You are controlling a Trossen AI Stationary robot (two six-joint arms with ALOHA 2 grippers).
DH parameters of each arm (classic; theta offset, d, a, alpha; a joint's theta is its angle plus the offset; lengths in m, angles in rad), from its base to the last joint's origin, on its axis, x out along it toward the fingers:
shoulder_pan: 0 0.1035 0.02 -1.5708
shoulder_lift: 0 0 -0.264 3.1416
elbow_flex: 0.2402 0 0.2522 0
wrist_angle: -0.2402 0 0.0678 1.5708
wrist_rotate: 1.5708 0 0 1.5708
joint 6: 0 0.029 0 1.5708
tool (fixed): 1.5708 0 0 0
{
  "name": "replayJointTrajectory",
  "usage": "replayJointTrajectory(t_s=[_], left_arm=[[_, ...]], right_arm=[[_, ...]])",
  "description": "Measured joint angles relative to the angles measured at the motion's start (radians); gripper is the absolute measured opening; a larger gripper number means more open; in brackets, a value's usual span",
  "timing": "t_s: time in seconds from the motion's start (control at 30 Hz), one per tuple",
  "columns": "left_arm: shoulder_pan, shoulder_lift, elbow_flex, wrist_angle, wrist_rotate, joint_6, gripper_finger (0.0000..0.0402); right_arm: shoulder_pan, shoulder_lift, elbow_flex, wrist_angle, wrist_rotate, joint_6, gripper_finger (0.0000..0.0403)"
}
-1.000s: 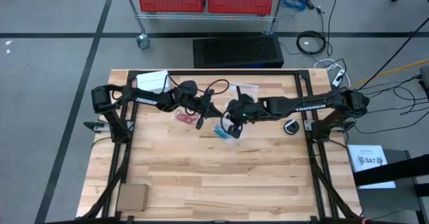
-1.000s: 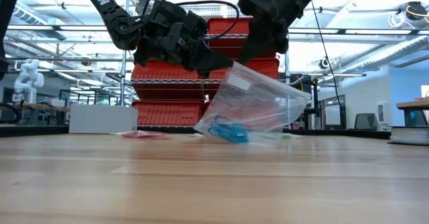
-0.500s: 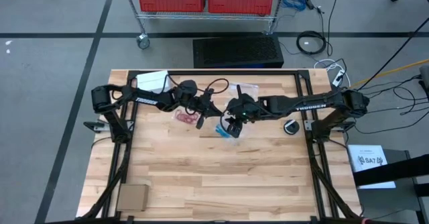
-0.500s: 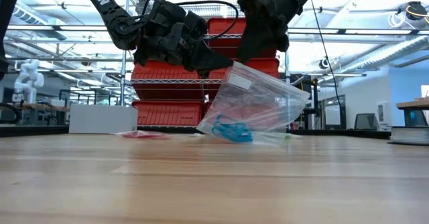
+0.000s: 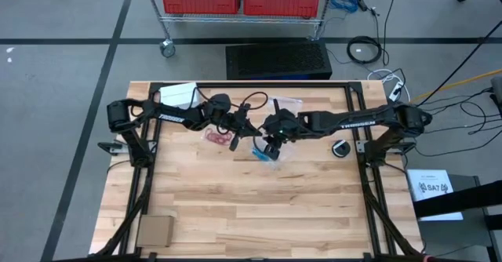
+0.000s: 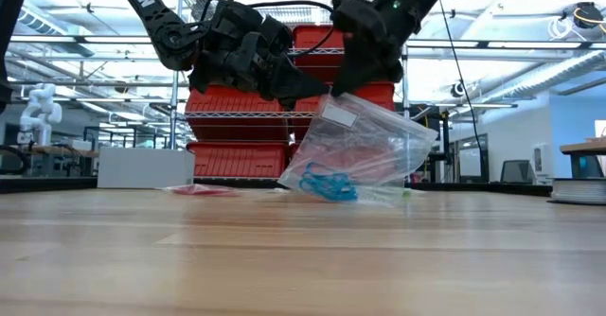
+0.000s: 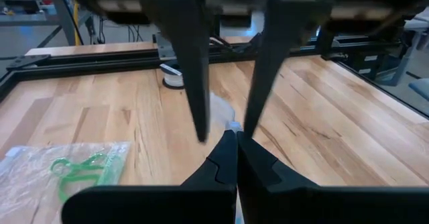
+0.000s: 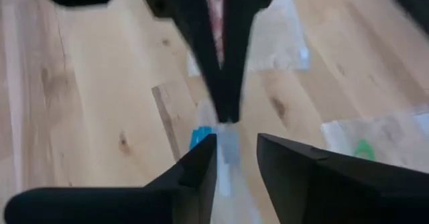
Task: Sort rubber bands
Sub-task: Close the bottom right transparent zip lock bag
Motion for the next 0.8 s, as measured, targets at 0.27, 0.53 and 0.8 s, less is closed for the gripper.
replayJointTrajectory(t_s=[0.27, 0.53, 0.8], left_arm=[[0.0, 0.0, 0.0, -0.002, 0.0, 0.0, 0.0], [0.001, 0.0, 0.0, -0.001, 0.0, 0.0, 0.0], [0.001, 0.0, 0.0, -0.005, 0.0, 0.0, 0.0]], right_arm=[[0.0, 0.043, 0.0, 0.0, -0.019, -0.007, 0.0087], [0.0, 0.009, 0.0, -0.008, -0.019, 0.004, 0.0031], [0.0, 0.006, 0.0, -0.001, -0.02, 0.011, 0.0066]])
